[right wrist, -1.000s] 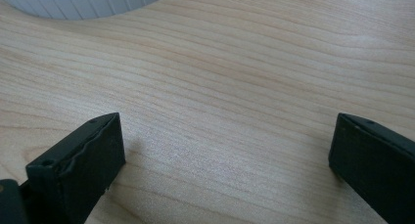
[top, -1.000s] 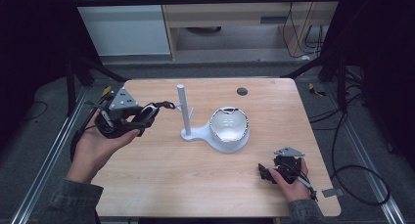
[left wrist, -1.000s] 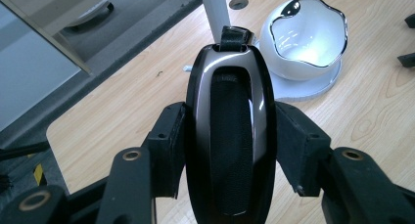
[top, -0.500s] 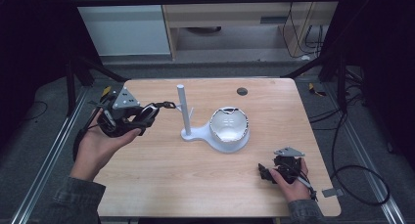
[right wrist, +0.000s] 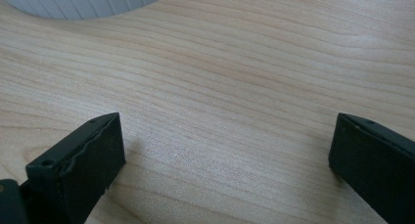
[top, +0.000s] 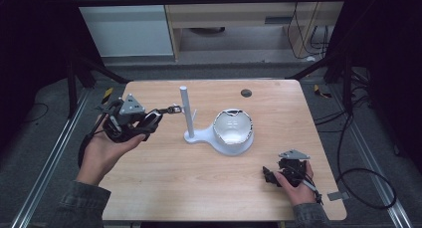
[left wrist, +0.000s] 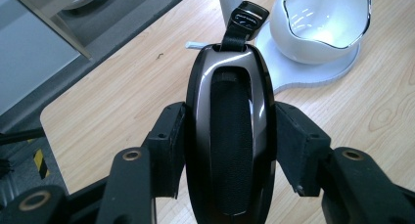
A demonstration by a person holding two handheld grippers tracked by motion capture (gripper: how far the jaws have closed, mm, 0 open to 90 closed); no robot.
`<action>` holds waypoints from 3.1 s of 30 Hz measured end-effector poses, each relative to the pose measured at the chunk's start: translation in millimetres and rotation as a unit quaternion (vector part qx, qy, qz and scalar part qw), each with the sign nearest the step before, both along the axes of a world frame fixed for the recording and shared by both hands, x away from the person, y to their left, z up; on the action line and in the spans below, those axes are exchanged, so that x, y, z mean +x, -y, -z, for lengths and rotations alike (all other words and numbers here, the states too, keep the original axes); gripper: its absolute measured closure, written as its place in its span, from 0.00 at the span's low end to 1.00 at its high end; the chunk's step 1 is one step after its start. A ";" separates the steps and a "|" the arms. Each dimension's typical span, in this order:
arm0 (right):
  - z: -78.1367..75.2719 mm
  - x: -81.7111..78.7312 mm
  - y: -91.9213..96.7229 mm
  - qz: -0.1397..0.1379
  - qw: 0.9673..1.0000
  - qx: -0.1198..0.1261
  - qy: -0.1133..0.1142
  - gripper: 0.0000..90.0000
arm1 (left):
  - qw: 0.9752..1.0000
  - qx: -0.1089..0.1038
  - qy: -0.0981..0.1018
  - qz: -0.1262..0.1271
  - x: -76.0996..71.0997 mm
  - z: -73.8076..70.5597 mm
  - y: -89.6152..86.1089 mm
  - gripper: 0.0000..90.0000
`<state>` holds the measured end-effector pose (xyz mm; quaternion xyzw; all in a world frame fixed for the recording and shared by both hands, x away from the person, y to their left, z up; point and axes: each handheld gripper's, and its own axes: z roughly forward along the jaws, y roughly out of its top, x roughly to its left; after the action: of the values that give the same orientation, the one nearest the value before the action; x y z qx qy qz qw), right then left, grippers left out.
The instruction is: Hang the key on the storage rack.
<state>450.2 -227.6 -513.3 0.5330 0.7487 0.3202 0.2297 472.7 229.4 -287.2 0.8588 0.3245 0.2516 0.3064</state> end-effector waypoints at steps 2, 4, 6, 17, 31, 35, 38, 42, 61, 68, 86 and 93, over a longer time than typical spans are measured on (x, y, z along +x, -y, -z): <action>0.0 0.0 0.0 0.000 1.000 0.000 0.000 0.01 | 1.000 0.003 0.000 -0.001 0.4 1.6 0.5 0.54; 0.0 0.0 0.0 0.000 1.000 0.000 0.000 0.01 | 1.000 0.002 -0.001 -0.003 1.0 2.3 0.1 0.54; 0.0 0.0 0.0 0.000 1.000 0.000 0.000 0.01 | 1.000 0.001 0.000 -0.005 1.7 3.2 -0.2 0.54; 0.0 0.0 -0.1 0.000 1.000 0.000 0.000 0.01 | 1.000 0.004 -0.011 -0.009 4.5 13.4 -1.8 0.54; 0.0 0.0 0.0 0.000 1.000 0.000 0.000 0.01 | 1.000 0.007 -0.023 -0.011 8.7 30.7 1.6 0.54; 0.0 0.0 0.0 0.000 1.000 0.000 0.000 0.01 | 1.000 0.009 -0.022 -0.009 10.5 36.1 3.4 0.54; 0.0 0.0 0.0 0.000 1.000 0.000 0.000 0.01 | 1.000 0.014 -0.024 -0.009 12.4 41.7 5.3 0.54; 0.0 0.0 0.0 0.000 1.000 0.000 0.000 0.01 | 0.999 0.015 -0.031 -0.008 14.4 52.3 10.0 0.54; 0.0 0.0 0.0 0.000 1.000 0.000 0.000 0.01 | 0.999 -0.017 -0.025 -0.023 18.7 76.5 16.2 0.54; 0.0 0.0 0.0 0.000 1.000 0.000 0.000 0.01 | 0.999 -0.027 -0.019 -0.029 19.6 84.6 18.7 0.54; 0.0 0.0 0.0 0.000 1.000 0.000 0.000 0.01 | 0.998 -0.048 -0.020 -0.038 26.0 97.2 23.7 0.54; 0.0 0.0 0.0 0.000 1.000 0.000 0.000 0.01 | 0.997 -0.055 -0.022 -0.040 29.0 100.5 25.8 0.54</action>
<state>450.2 -227.6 -513.3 0.5329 0.7488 0.3202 0.2298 501.7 203.6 -387.6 0.8324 0.3783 0.2265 0.3358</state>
